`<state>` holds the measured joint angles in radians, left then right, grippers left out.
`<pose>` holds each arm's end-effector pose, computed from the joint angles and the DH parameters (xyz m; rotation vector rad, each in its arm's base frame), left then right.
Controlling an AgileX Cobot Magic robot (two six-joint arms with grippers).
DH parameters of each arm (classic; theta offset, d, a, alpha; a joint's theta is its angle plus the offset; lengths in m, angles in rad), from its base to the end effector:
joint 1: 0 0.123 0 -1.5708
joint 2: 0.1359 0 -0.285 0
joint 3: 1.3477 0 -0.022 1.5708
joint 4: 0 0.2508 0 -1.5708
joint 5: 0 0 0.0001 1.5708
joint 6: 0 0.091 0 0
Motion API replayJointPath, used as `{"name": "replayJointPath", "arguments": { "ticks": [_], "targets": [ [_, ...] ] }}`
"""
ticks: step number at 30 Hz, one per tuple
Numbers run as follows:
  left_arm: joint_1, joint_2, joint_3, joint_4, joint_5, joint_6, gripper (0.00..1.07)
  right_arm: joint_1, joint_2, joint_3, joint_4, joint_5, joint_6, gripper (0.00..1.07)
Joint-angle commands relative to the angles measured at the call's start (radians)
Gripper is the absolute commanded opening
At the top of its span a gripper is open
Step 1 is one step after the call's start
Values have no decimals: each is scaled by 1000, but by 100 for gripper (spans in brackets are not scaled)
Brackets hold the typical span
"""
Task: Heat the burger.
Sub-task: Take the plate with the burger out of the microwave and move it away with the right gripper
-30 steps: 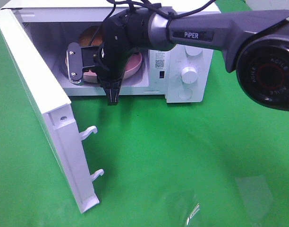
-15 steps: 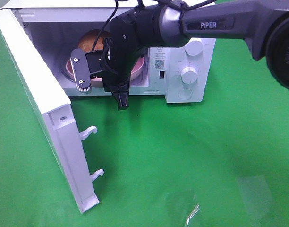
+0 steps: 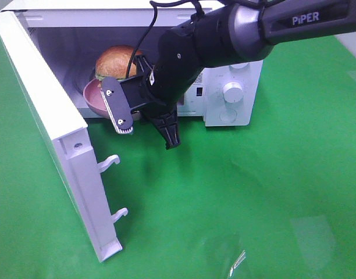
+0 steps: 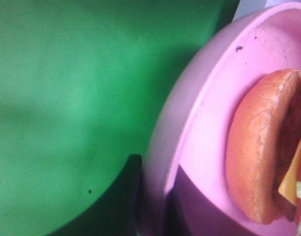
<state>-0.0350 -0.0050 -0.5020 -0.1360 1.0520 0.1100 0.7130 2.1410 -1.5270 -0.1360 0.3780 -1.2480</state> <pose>-0.0063 -0.0105 0.2791 0.1526 2.0173 -0.1149 0.3578 0.3034 0.1614 -2.1524 1.2778 -0.3419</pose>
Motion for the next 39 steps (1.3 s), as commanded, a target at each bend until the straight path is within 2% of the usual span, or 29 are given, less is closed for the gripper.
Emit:
{"name": "replayJointPath", "arguments": {
  "ticks": [1, 3, 8, 11, 15, 21, 34, 36, 39],
  "targets": [
    [3, -15, 3, 3, -13, 2, 100, 1, -63, 75, -2, -82, -63, 0],
    [3, -15, 3, 3, -13, 2, 100, 1, -74, 92, -2, -96, -76, 0],
    [3, -15, 3, 3, -13, 2, 100, 1, -146, 213, -29, -175, -149, 0],
    [3, -15, 3, 3, -13, 2, 100, 1, -156, 227, -29, -175, -150, 0],
    [3, -15, 3, 3, -13, 2, 100, 1, -227, 333, -35, -237, -150, 0],
    [3, -15, 3, 3, -13, 2, 100, 1, -299, 434, -35, -306, -149, 0],
    [3, -15, 3, 3, -13, 2, 100, 1, -452, 636, -35, -345, -147, 0],
    [3, -15, 3, 3, -13, 2, 100, 1, -506, 692, -35, -360, -142, 0],
    [3, -15, 3, 3, -13, 2, 100, 1, -523, 707, -35, -366, -141, 0]
  ]
}}
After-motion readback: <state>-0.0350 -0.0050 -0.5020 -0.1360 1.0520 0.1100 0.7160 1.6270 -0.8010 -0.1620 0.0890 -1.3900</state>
